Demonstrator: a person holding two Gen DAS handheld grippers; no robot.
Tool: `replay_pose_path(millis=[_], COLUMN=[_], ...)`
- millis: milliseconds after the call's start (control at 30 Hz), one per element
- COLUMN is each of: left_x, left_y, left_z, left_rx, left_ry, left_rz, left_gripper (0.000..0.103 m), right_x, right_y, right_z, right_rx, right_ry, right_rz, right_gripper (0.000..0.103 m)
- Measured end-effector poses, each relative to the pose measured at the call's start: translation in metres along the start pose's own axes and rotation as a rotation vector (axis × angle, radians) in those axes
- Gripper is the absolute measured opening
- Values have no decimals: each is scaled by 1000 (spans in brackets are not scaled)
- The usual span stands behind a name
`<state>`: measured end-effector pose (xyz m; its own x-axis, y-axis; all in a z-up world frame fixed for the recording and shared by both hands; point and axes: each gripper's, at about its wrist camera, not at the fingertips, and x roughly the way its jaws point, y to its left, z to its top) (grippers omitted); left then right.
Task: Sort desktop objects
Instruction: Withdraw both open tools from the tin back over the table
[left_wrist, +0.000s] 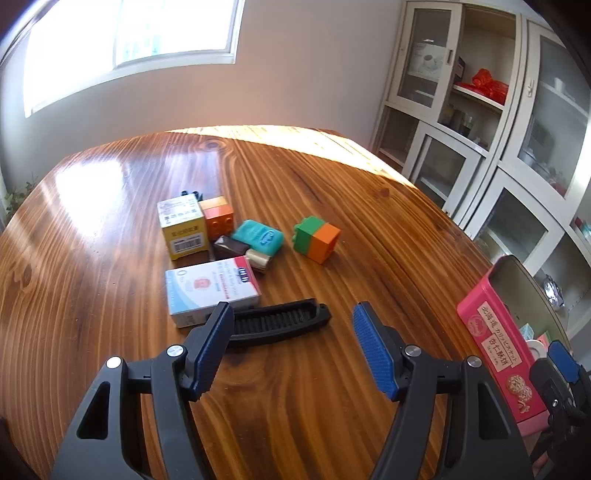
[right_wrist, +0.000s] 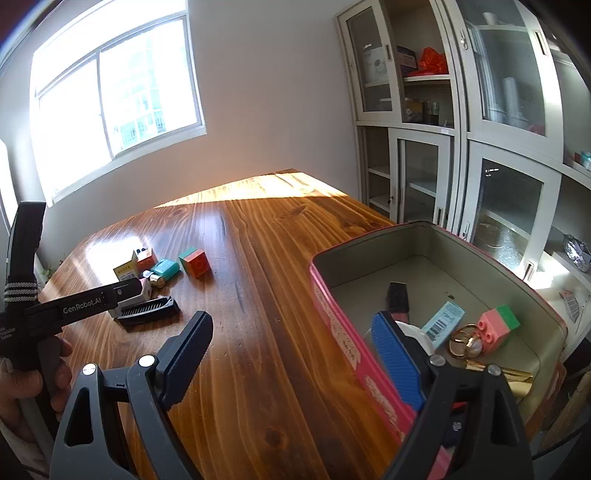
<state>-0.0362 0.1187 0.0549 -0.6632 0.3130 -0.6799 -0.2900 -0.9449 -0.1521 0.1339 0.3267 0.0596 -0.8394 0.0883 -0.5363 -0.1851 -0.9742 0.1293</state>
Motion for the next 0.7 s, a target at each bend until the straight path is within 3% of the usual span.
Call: replay_pose_path(millis=[167,267,333,500,700], left_x=[8,12,16,23,42], left_y=[30,43,50,58,50], left_z=[3,4,4,8,14], left_rx=[-69,-104,-123,-163,-118], left_ry=[14,10,11,9,46], left_rz=[37,59,74,72,80], left_gripper=[71,71,80,83,85], right_x=[10,16,21,27,38], right_y=[17,26,32,45,48], right_z=[-3,-5,-6,-10,-14], right_rx=[-40,-64,-81,-118,-111], right_ry=[32,57,78,96,128], right_rz=[53,90,112,144,178], right_gripper=[102,102,102,102,102])
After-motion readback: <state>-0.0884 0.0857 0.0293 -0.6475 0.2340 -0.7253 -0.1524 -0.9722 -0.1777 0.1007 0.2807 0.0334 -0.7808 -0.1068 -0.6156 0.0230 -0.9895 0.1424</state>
